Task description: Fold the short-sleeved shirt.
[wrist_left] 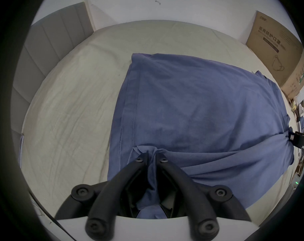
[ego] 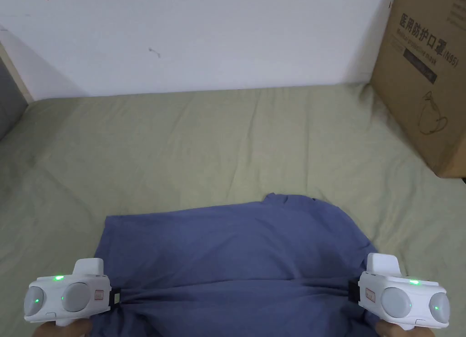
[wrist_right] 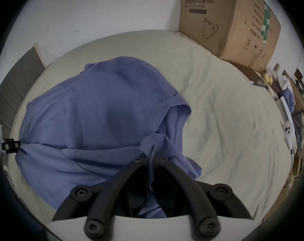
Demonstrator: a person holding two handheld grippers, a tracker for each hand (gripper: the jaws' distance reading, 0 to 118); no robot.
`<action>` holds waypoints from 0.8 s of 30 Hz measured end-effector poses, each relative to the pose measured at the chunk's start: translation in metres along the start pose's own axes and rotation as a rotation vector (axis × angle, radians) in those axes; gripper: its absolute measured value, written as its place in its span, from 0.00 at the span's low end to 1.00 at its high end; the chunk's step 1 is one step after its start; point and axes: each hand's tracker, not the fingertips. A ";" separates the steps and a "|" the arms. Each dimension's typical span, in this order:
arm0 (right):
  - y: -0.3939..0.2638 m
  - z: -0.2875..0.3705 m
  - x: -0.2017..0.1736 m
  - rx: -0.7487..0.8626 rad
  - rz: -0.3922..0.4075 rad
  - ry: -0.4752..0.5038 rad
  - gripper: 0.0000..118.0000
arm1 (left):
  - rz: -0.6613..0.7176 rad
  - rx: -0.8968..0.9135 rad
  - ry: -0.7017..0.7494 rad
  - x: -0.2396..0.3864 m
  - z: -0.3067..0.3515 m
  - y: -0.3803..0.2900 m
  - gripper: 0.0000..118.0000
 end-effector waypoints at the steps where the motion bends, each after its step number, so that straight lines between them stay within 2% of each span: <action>1: 0.002 0.011 -0.002 0.015 -0.004 0.006 0.05 | 0.001 0.005 -0.007 0.001 0.009 0.000 0.11; 2: 0.004 0.023 -0.003 0.038 0.002 0.011 0.07 | 0.010 0.026 -0.024 0.002 0.018 0.000 0.18; 3: 0.007 0.033 -0.005 0.068 0.015 0.018 0.14 | 0.019 0.068 -0.042 0.004 0.029 0.000 0.32; 4: 0.010 0.045 -0.007 0.100 0.031 0.023 0.35 | 0.025 0.119 -0.039 -0.003 0.033 0.002 0.57; 5: 0.013 0.058 -0.008 0.132 0.036 0.040 0.52 | 0.031 0.162 -0.033 0.000 0.047 0.001 0.72; 6: 0.016 0.076 -0.009 0.175 0.042 0.042 0.65 | 0.038 0.216 -0.030 0.002 0.063 0.001 0.82; 7: 0.019 0.093 -0.011 0.226 0.050 0.047 0.73 | 0.045 0.273 -0.035 0.005 0.080 0.000 0.87; 12: 0.025 0.188 -0.026 0.467 0.101 0.099 0.73 | 0.048 0.522 -0.043 -0.004 0.140 -0.006 0.87; 16: 0.016 0.250 -0.037 0.647 0.121 0.057 0.73 | 0.061 0.688 -0.018 0.012 0.199 -0.028 0.87; 20: -0.001 0.283 -0.042 0.749 0.121 0.030 0.69 | 0.075 0.809 0.026 0.014 0.211 -0.051 0.82; 21: -0.005 0.289 -0.044 0.765 0.127 0.022 0.65 | 0.069 0.833 0.029 0.015 0.214 -0.058 0.76; 24: -0.017 0.299 -0.048 0.788 0.141 -0.004 0.27 | 0.056 0.872 0.041 0.017 0.216 -0.075 0.34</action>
